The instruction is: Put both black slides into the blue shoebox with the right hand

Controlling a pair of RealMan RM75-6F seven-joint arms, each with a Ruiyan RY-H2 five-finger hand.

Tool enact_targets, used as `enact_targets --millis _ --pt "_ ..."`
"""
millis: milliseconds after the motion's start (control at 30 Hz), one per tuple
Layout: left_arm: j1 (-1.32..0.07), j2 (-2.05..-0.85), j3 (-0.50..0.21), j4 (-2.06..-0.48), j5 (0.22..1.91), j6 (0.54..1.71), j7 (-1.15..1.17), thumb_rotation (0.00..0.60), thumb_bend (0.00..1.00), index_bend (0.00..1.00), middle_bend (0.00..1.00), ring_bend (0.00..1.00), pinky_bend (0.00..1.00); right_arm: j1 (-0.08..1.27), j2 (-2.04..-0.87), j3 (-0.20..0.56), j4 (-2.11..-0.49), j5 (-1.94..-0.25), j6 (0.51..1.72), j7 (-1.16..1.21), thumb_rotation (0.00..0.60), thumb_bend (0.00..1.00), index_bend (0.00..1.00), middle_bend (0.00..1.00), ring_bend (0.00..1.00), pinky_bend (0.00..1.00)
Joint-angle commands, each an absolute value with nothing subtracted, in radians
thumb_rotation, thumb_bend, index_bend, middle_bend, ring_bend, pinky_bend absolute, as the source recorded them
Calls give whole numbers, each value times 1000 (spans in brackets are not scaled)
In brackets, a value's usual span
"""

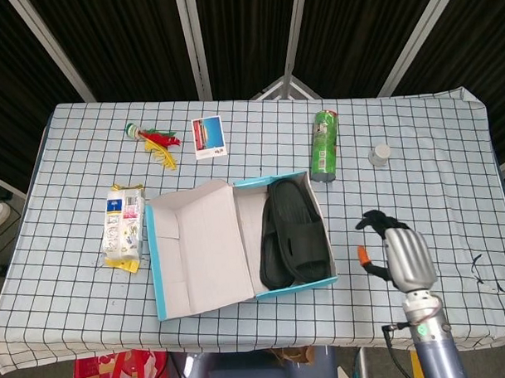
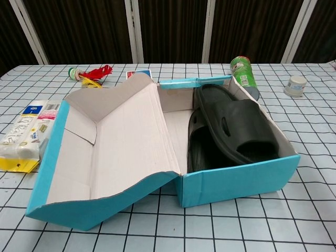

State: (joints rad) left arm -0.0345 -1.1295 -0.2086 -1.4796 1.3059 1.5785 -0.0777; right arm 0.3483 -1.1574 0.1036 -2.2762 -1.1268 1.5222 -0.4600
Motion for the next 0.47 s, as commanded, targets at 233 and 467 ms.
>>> enact_targets --millis 233,467 --pt "-22 -1117 -199 -1510 1314 1592 -67 600 594 174 31 0 0 99 -1158 -79 -1905 -1441 1735 -276 600 396 358 200 222 289" --pt "-19 -1092 -181 -1550 1301 1557 -37 600 535 164 25 0 0 50 -1168 -95 -1775 -1503 1750 -292 600 396 336 172 189 265"
